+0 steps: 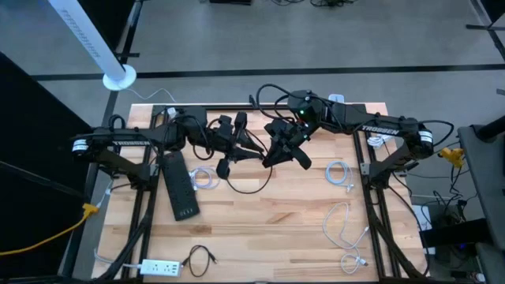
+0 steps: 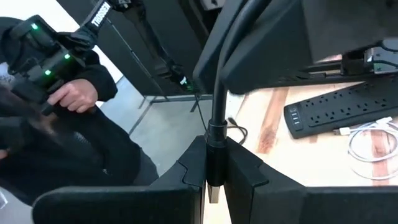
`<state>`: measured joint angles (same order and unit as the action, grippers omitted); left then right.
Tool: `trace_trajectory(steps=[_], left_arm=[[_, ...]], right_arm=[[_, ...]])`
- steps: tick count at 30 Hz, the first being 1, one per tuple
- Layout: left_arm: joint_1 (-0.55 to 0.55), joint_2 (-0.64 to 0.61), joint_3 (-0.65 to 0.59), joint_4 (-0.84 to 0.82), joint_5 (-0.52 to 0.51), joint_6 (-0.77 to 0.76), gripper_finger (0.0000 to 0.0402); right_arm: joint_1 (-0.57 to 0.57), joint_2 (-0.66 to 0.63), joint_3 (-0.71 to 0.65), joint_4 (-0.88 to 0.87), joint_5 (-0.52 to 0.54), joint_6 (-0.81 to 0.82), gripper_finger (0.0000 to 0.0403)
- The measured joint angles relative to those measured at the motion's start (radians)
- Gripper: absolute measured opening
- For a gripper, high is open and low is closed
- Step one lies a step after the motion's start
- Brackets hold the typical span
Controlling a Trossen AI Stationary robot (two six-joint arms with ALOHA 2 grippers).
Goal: Insert USB
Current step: Insert the top black charger cable into the black outlet extension
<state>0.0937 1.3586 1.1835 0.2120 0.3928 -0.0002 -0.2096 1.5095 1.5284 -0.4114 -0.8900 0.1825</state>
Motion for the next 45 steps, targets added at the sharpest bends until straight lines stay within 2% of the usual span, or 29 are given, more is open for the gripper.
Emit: trace_trajectory(steps=[11,17,38,45], left_arm=[[0.0,0.045,0.0,0.099,0.045,0.003,0.0027],[-0.001,0.063,0.0,0.147,0.07,0.014,0.0027],[-0.001,0.064,0.001,0.257,0.103,0.018,0.0026],[-0.001,0.064,0.001,0.266,0.122,-0.001,0.0001]], right_arm=[[0.0,0.006,0.0,0.035,-0.058,0.055,0.002],[0.0,0.006,0.0,0.041,-0.075,0.056,0.002],[0.0,0.006,0.0,0.204,-0.158,0.215,0.002],[0.0,0.005,0.0,0.215,-0.164,0.259,0.002]])
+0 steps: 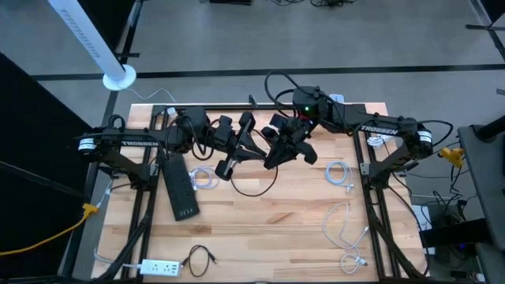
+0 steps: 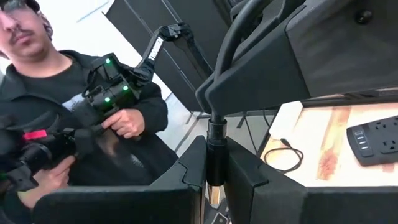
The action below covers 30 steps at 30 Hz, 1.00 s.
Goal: Insert USB
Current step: Insert the top black charger cable into the black outlet extension
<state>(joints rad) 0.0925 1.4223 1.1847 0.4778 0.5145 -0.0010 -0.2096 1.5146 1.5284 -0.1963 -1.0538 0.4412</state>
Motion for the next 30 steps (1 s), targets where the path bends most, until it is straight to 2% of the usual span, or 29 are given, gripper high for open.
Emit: trace_trajectory(steps=[9,12,16,22,27,30], left_arm=[[0.003,-0.008,0.0,-0.022,-0.008,-0.013,0.0],[0.003,-0.048,0.0,-0.127,-0.08,-0.002,0.0],[0.003,-0.109,0.0,-0.258,-0.163,0.022,0.0],[-0.003,-0.217,0.0,-0.469,-0.303,0.024,0.0],[-0.011,-0.276,0.0,-0.579,-0.366,0.017,0.0],[-0.02,-0.321,0.0,-0.715,-0.455,0.012,0.0]], right_arm=[[0.003,0.001,0.0,-0.005,0.05,0.075,0.002],[0.001,-0.006,0.0,-0.015,0.076,0.085,0.0024],[0.0,-0.027,0.0,-0.056,0.13,0.086,0.0085],[-0.001,-0.039,0.0,-0.128,0.119,0.062,0.0179],[0.0,-0.041,0.0,-0.144,0.115,0.056,0.022],[0.0,-0.041,0.0,-0.164,0.118,0.05,0.0232]])
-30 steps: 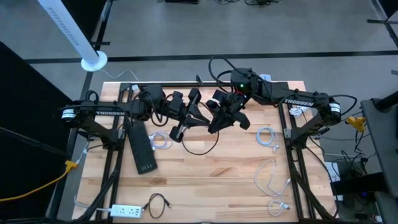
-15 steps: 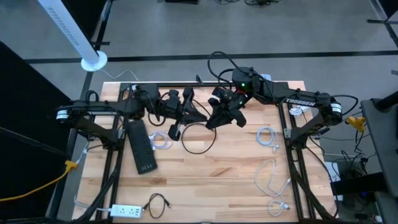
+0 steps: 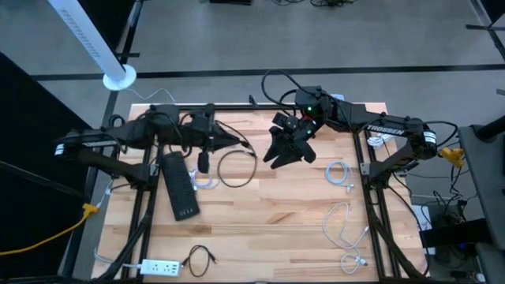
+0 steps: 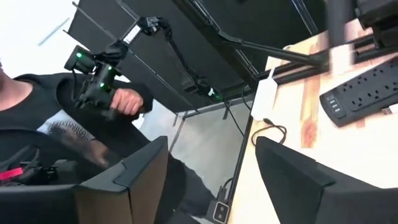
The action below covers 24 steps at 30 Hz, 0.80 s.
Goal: Insert USB
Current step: Insert the top black charger cable into the black outlet extension
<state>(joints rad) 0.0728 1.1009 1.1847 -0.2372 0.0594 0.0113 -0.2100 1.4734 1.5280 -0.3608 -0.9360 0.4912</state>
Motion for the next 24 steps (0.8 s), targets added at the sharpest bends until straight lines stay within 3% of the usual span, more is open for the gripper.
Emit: trace_trajectory(steps=[2,4,11,15,19,24], left_arm=[[-0.008,-0.02,0.0,-0.076,-0.058,-0.012,0.0],[-0.016,-0.033,0.0,-0.102,-0.082,-0.031,0.0],[-0.02,-0.03,0.0,-0.123,-0.196,-0.153,0.0],[-0.022,-0.009,0.0,-0.127,-0.237,-0.198,0.0],[-0.02,0.039,0.0,-0.062,-0.245,-0.233,0.0],[-0.021,0.1,0.0,-0.006,-0.244,-0.291,0.0]], right_arm=[[0.001,0.0,0.0,-0.003,0.047,-0.013,0.0234],[0.008,0.0,0.0,-0.004,0.172,-0.048,0.0232],[0.144,0.001,0.0,-0.001,0.849,-0.436,0.0214],[0.239,0.011,0.0,0.01,1.143,-0.586,0.0213],[0.283,0.043,0.0,0.013,1.302,-0.651,0.0213],[0.28,0.08,0.0,0.037,1.353,-0.627,0.0213]])
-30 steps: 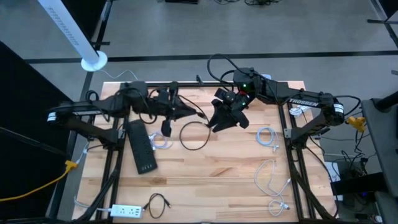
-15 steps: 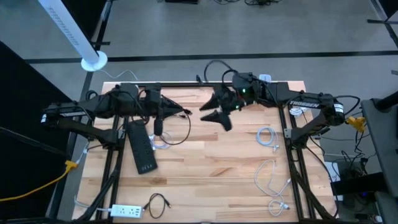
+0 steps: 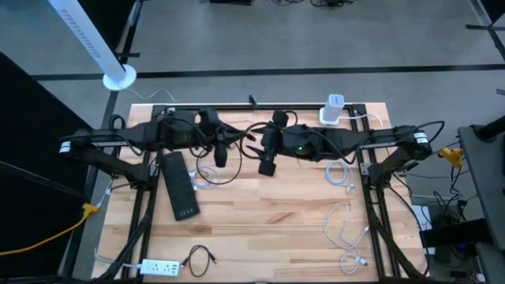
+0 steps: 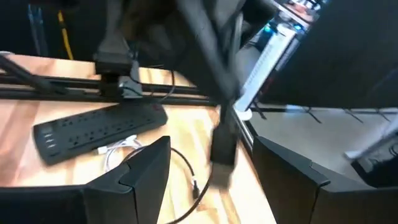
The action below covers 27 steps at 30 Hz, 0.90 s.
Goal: Insert USB
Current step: Insert the top black charger cable into the black outlet extension
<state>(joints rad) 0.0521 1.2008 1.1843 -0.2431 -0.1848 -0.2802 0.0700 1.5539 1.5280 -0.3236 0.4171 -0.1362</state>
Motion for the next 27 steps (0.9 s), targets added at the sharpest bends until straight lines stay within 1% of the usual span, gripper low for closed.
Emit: trace_trajectory(steps=[4,9,12,17,22,27], left_arm=[[0.0,0.03,0.0,0.013,0.0,-0.018,0.0],[0.0,0.04,0.0,0.027,-0.007,-0.025,0.0],[0.001,0.039,0.0,0.051,-0.034,-0.025,0.0],[0.004,0.044,0.0,0.077,-0.042,-0.026,0.0],[0.008,0.052,0.0,0.079,-0.043,-0.041,0.0],[0.017,0.06,0.0,0.079,-0.069,-0.054,0.0]], right_arm=[[0.002,0.002,0.0,-0.022,0.11,0.013,0.0213],[0.004,0.003,0.0,-0.04,0.133,0.047,0.0207],[0.013,0.012,0.0,-0.035,0.134,0.037,0.0196],[0.013,0.043,0.0,-0.04,0.142,0.018,0.0174],[0.024,0.048,0.0,-0.031,0.276,-0.035,0.0152],[0.024,0.047,0.0,-0.031,0.289,-0.04,0.014]])
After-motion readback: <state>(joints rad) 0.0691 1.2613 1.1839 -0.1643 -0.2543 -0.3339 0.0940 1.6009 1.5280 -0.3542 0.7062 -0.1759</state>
